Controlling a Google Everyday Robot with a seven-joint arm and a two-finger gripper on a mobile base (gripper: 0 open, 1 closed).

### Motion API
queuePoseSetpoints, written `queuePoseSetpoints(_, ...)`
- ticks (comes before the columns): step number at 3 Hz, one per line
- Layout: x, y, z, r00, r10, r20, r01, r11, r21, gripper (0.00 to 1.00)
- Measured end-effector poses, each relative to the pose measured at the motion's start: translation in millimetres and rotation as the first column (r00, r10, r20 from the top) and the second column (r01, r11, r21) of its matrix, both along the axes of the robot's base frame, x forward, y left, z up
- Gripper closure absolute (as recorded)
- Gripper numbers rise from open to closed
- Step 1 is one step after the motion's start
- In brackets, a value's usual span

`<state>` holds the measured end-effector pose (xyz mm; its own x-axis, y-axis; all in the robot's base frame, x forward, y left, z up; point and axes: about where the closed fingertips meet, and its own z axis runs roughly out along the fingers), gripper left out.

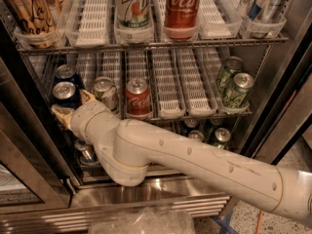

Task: Pick pepsi can from middle shelf of fridge

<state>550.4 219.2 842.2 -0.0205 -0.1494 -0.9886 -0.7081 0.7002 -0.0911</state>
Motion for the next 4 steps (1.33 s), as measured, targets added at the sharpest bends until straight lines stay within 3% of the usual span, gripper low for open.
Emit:
queuePoseSetpoints(1, -23, 11, 5, 0.9988, 0.049, 0.010, -0.048, 0.999, -0.020, 1.00)
queuePoseSetpoints(4, -29, 12, 16, 0.9975, 0.059, 0.039, -0.058, 0.998, -0.029, 1.00)
